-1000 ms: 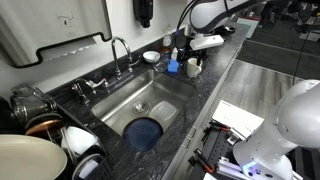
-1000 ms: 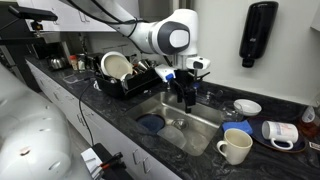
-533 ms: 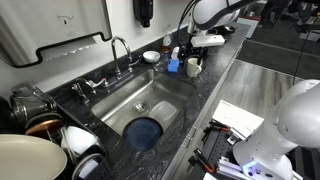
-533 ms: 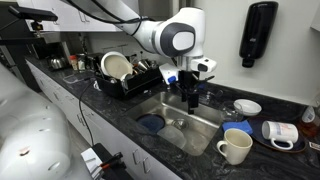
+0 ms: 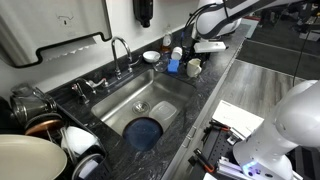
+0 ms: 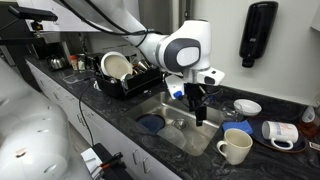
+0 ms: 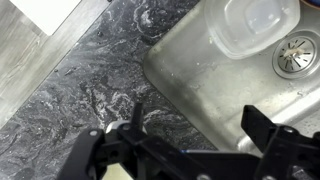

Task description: Put the white cup in the sink

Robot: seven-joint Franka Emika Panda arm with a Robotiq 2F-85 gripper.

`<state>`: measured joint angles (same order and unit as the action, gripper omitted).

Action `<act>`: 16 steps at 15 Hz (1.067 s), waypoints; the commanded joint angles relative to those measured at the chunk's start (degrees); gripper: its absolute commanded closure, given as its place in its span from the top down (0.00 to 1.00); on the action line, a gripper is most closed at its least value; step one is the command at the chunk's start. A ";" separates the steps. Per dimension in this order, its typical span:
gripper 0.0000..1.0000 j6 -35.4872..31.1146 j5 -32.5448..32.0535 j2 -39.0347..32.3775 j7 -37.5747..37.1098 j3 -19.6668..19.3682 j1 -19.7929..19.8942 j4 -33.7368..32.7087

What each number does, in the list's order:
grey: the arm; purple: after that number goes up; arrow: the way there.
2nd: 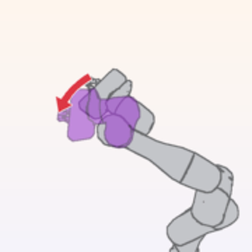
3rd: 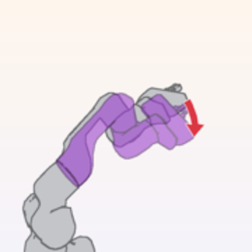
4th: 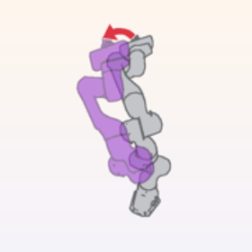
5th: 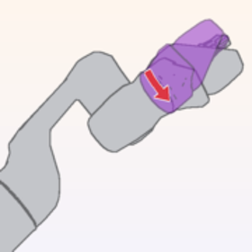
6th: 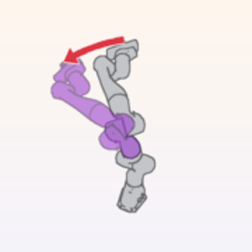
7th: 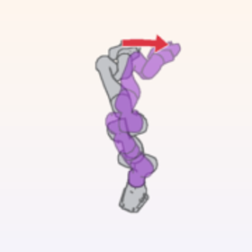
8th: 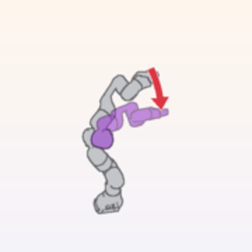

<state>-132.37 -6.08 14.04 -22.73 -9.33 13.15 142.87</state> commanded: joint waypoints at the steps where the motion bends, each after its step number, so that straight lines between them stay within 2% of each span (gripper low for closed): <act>1: 1.00 -4.83 -2.35 -3.12 2.66 -0.82 1.82 1.27; 8: 1.00 -11.01 -6.87 -7.02 5.48 -5.02 5.12 1.19; 16: 1.00 -15.71 -3.55 -11.14 14.01 -7.67 4.87 0.33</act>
<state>-145.69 -11.53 5.45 -12.69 -16.55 17.83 143.98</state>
